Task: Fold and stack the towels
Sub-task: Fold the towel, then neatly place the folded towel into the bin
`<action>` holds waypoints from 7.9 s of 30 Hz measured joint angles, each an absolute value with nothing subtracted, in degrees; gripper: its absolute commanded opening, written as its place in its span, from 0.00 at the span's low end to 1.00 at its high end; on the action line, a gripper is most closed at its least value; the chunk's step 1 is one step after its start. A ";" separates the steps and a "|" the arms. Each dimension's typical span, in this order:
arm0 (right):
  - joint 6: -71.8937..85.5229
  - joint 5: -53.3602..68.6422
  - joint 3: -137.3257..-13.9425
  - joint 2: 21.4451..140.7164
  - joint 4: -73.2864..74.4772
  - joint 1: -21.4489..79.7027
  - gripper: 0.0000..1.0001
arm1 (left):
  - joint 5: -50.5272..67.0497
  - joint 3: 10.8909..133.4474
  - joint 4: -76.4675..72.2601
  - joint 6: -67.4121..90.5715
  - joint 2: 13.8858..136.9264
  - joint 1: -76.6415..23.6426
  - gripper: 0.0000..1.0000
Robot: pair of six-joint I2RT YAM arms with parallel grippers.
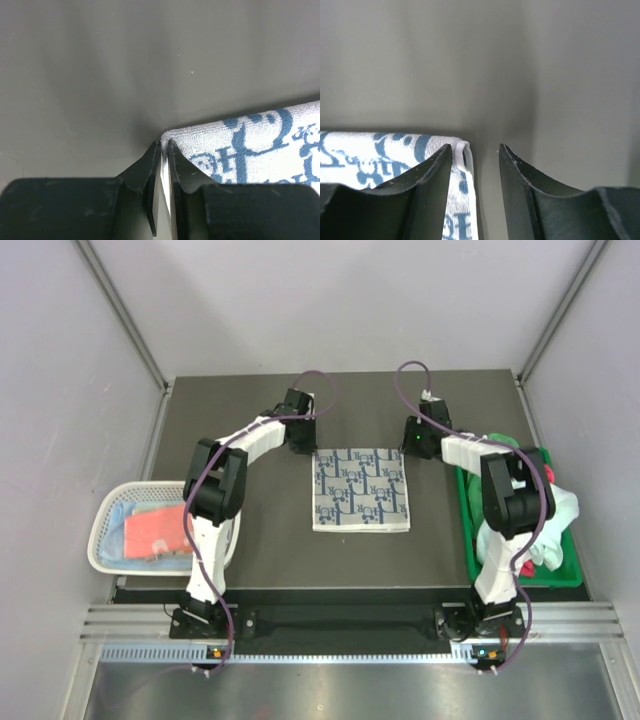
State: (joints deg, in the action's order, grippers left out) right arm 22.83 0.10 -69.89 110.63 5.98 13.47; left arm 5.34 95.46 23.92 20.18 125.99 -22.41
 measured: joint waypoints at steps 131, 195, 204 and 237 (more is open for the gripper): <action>37.10 -7.55 -14.13 58.48 -14.48 26.81 0.09 | 14.11 35.11 -17.45 30.57 84.58 -27.64 0.02; 39.46 -9.45 -28.58 55.02 8.58 31.05 0.28 | -3.66 58.08 16.43 34.76 89.14 -31.38 0.55; 38.81 -10.92 -46.22 76.86 8.67 37.28 0.33 | -3.97 57.87 21.56 34.59 83.31 -28.36 0.55; 44.97 -30.55 -91.02 122.91 31.00 56.73 0.55 | -9.80 73.45 38.30 29.63 48.64 -26.65 0.56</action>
State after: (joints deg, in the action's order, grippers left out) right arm 44.97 -30.55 -91.02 122.91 31.00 56.73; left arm -9.80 73.45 38.30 29.63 48.64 -26.65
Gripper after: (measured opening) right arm 0.542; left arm 0.560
